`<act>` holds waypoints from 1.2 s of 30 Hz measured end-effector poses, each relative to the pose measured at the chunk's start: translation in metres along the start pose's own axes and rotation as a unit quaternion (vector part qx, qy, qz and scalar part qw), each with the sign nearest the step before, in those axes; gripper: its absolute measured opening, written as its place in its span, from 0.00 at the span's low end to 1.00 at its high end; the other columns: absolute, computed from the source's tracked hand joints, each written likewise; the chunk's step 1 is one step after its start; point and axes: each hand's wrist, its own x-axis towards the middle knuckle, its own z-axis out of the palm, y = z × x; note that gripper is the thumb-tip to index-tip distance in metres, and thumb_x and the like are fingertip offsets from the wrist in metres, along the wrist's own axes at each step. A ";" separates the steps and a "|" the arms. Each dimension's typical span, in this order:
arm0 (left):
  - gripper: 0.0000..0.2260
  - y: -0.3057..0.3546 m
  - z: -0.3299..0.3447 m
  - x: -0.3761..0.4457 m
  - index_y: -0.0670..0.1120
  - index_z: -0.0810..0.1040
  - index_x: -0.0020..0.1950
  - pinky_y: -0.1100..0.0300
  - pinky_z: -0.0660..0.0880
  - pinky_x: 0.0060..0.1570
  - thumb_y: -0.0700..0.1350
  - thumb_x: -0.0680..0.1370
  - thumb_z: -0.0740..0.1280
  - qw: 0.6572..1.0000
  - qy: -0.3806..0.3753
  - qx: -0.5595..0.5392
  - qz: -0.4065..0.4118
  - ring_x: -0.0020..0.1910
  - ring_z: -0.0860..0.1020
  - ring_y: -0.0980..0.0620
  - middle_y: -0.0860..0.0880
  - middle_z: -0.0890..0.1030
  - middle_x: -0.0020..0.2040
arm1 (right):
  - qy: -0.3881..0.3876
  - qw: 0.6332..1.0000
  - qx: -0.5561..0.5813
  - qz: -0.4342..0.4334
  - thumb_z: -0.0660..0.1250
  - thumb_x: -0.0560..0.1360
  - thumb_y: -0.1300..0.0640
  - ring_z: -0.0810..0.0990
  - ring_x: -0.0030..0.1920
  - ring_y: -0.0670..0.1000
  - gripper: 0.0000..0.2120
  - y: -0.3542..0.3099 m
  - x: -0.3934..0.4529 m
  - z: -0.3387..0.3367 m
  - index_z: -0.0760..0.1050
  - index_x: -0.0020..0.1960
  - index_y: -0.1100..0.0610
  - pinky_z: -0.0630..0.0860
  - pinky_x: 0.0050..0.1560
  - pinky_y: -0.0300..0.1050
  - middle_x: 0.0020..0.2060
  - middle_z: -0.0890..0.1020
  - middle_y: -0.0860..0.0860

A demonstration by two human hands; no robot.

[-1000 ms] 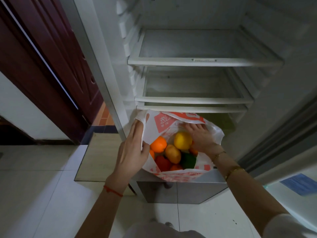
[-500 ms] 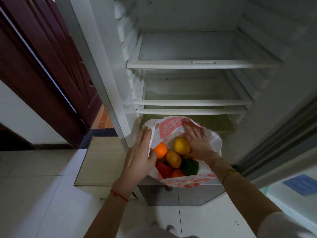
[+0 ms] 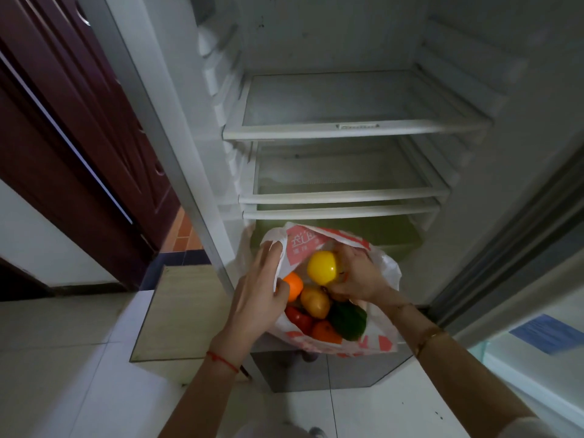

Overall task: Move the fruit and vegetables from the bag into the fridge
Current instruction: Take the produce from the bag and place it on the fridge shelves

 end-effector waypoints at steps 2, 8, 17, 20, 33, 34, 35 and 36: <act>0.21 -0.001 0.002 0.001 0.49 0.63 0.66 0.58 0.76 0.31 0.39 0.76 0.64 1.000 -0.002 -0.007 -0.005 0.40 0.76 0.53 0.50 0.70 0.61 | 0.004 0.996 0.086 0.012 0.74 0.60 0.41 0.78 0.59 0.52 0.40 -0.008 -0.005 -0.005 0.67 0.68 0.50 0.77 0.58 0.53 0.59 0.79 0.50; 0.23 0.004 0.002 0.008 0.49 0.63 0.69 0.71 0.70 0.30 0.38 0.76 0.66 1.000 0.004 -0.006 -0.007 0.39 0.76 0.56 0.51 0.71 0.63 | 0.024 0.966 0.256 -0.015 0.77 0.66 0.52 0.76 0.58 0.47 0.31 -0.051 -0.028 -0.035 0.69 0.65 0.45 0.79 0.53 0.42 0.58 0.75 0.46; 0.26 0.008 0.002 0.018 0.54 0.63 0.67 0.72 0.72 0.34 0.36 0.75 0.66 0.999 0.026 -0.038 -0.005 0.43 0.75 0.59 0.58 0.69 0.60 | 0.149 0.916 0.363 -0.090 0.74 0.72 0.55 0.79 0.56 0.44 0.22 -0.133 -0.025 -0.138 0.71 0.63 0.51 0.80 0.51 0.41 0.57 0.78 0.45; 0.26 0.010 0.002 0.021 0.56 0.62 0.67 0.67 0.75 0.34 0.36 0.75 0.66 0.998 0.033 -0.038 -0.025 0.41 0.76 0.57 0.60 0.68 0.59 | 0.209 0.897 0.366 -0.129 0.74 0.72 0.56 0.79 0.51 0.40 0.21 -0.166 -0.006 -0.179 0.72 0.62 0.55 0.77 0.48 0.33 0.53 0.78 0.44; 0.27 0.005 -0.005 0.024 0.57 0.64 0.70 0.65 0.79 0.45 0.37 0.76 0.66 0.996 0.037 -0.081 -0.019 0.54 0.76 0.58 0.57 0.71 0.61 | 0.228 0.932 0.263 -0.097 0.74 0.71 0.47 0.78 0.57 0.52 0.25 -0.213 0.124 -0.201 0.73 0.61 0.58 0.76 0.56 0.45 0.56 0.79 0.52; 0.26 0.005 -0.005 0.023 0.56 0.64 0.69 0.66 0.78 0.44 0.37 0.76 0.66 0.996 0.036 -0.082 -0.019 0.54 0.76 0.60 0.57 0.71 0.60 | 0.224 0.936 0.254 -0.093 0.74 0.71 0.47 0.78 0.58 0.53 0.25 -0.214 0.128 -0.198 0.73 0.61 0.59 0.75 0.57 0.46 0.57 0.80 0.53; 0.25 0.005 -0.006 0.022 0.56 0.65 0.68 0.68 0.78 0.44 0.37 0.76 0.66 0.995 0.037 -0.086 -0.020 0.53 0.76 0.60 0.57 0.72 0.59 | 0.221 0.938 0.251 -0.088 0.74 0.71 0.47 0.78 0.58 0.53 0.25 -0.214 0.132 -0.195 0.72 0.62 0.59 0.75 0.58 0.46 0.57 0.80 0.53; 0.24 0.005 -0.007 0.022 0.56 0.66 0.67 0.69 0.77 0.44 0.37 0.76 0.66 0.995 0.038 -0.090 -0.019 0.53 0.76 0.61 0.57 0.73 0.58 | 0.219 0.938 0.254 -0.084 0.74 0.71 0.46 0.78 0.58 0.53 0.26 -0.215 0.134 -0.192 0.72 0.63 0.60 0.75 0.58 0.46 0.58 0.80 0.53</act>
